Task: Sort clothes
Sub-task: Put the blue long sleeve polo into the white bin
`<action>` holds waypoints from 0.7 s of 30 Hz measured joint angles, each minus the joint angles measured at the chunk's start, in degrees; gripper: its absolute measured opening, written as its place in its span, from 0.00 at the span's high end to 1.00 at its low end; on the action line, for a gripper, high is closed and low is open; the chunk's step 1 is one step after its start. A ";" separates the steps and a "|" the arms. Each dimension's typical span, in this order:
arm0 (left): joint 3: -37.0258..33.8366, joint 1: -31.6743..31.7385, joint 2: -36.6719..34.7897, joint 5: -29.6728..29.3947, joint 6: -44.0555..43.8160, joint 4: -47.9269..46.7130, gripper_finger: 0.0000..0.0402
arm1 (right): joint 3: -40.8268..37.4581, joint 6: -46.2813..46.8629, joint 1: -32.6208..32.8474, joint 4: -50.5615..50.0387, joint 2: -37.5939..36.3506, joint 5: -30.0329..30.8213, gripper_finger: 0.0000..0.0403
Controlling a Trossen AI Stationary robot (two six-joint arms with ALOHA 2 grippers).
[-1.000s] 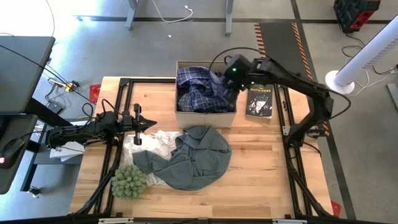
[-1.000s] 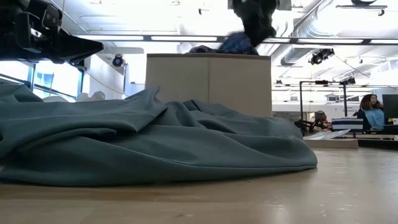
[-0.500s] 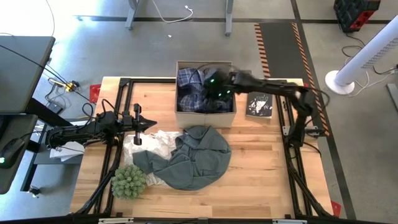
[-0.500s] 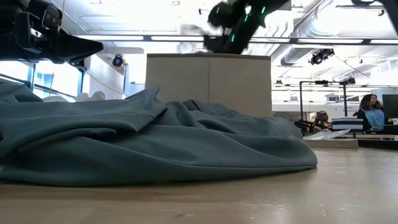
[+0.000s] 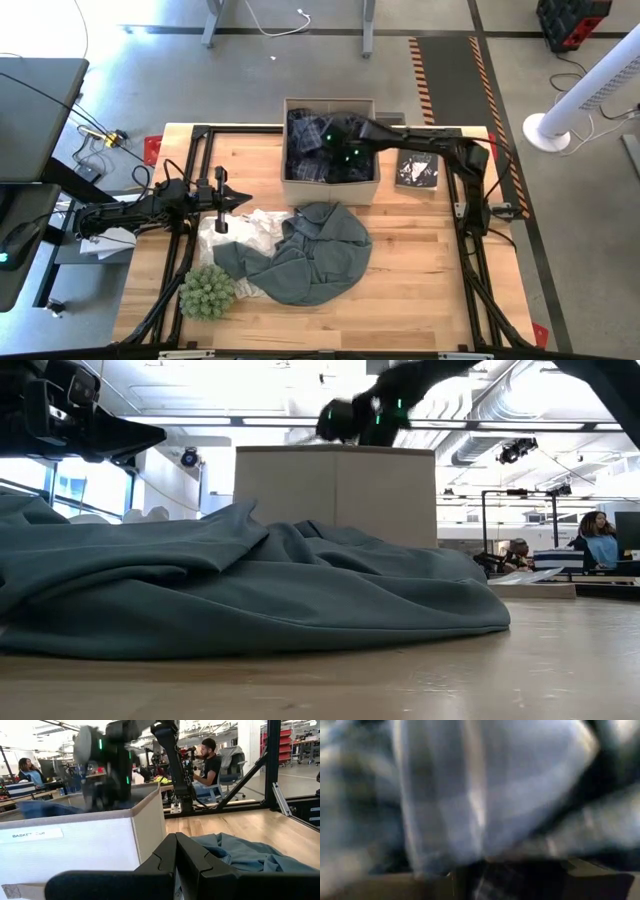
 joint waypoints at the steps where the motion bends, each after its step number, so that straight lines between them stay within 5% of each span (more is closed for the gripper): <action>1: 0.00 -0.01 0.00 0.02 -0.01 0.00 1.00 | 2.64 0.97 0.04 -2.73 -1.02 -0.16 0.60; 9: 0.00 0.00 0.00 0.00 -0.01 0.01 1.00 | 23.53 3.40 -0.24 -18.13 -3.31 3.64 0.60; 15: 0.00 0.00 0.00 0.00 0.00 0.02 1.00 | 21.79 -2.80 0.49 0.39 -2.94 1.45 0.60; 21: 0.00 -0.02 0.02 -0.02 -0.02 0.02 1.00 | 10.26 3.34 -0.07 21.40 0.95 -0.04 0.60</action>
